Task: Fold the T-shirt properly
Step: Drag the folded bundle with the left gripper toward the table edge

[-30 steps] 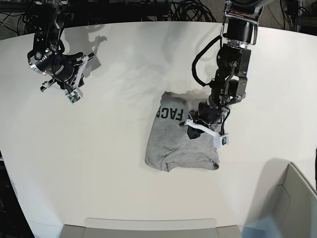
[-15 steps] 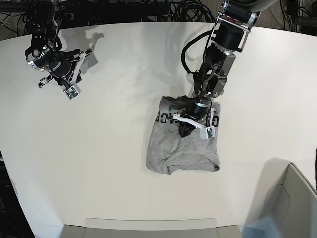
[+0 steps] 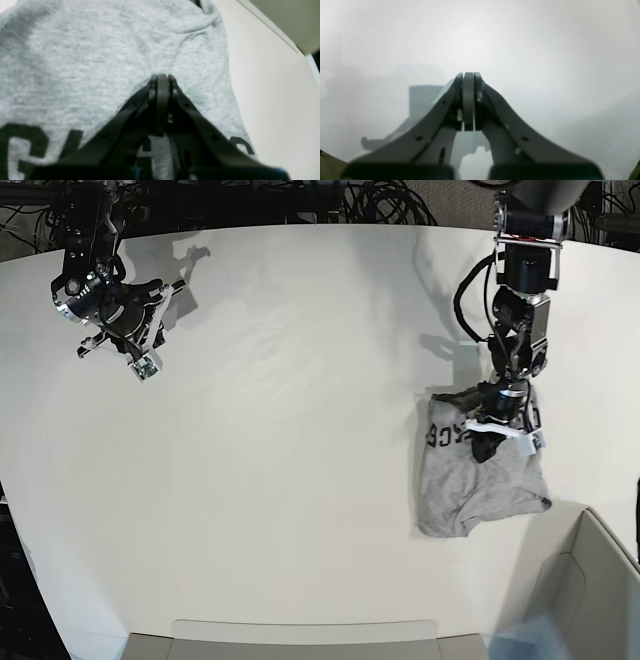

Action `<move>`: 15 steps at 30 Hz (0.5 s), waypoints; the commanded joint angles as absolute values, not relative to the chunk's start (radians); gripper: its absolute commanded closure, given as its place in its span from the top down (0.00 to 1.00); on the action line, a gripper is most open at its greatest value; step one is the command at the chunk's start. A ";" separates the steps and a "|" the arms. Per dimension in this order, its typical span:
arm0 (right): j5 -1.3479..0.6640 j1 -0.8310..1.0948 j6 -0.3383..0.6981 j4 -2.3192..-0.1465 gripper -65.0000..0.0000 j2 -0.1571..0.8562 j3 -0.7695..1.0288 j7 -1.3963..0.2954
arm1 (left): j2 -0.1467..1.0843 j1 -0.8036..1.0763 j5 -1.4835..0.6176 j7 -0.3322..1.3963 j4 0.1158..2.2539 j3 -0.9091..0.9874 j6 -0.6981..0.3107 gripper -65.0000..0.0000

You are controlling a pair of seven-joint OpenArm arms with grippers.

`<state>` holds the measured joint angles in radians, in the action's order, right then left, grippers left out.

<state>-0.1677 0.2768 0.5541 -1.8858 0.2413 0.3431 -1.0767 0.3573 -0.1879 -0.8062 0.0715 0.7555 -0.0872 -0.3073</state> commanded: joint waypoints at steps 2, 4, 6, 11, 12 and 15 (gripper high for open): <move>-0.174 0.268 0.565 -1.902 0.00 0.252 0.348 -1.066 | 0.383 -0.160 -0.763 0.189 0.720 -0.111 -0.239 0.00; -0.174 0.268 0.565 -1.902 0.00 0.252 0.346 -1.066 | 0.387 -0.160 -0.763 0.189 0.720 -0.120 -0.240 0.00; -0.174 0.266 0.565 -1.902 0.00 0.252 0.346 -1.066 | 0.387 -0.160 -0.763 0.191 0.722 -0.120 -0.243 0.00; -0.174 0.255 0.564 -1.906 0.00 0.249 0.352 -1.064 | 0.418 -0.148 -0.763 0.225 0.872 -0.116 -0.242 0.00; -0.174 0.246 0.564 -1.906 0.00 0.249 0.352 -1.064 | 0.426 -0.131 -0.763 0.228 0.924 -0.114 -0.240 0.00; -0.176 0.240 0.564 -1.910 0.00 0.248 0.354 -1.064 | 0.427 -0.094 -0.763 0.222 1.063 -0.110 -0.239 0.00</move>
<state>-0.1677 0.2462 0.5537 -1.8896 0.2382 0.3481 -1.0748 0.4206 -0.0952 -0.7715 0.2016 1.0534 -0.1112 -0.2417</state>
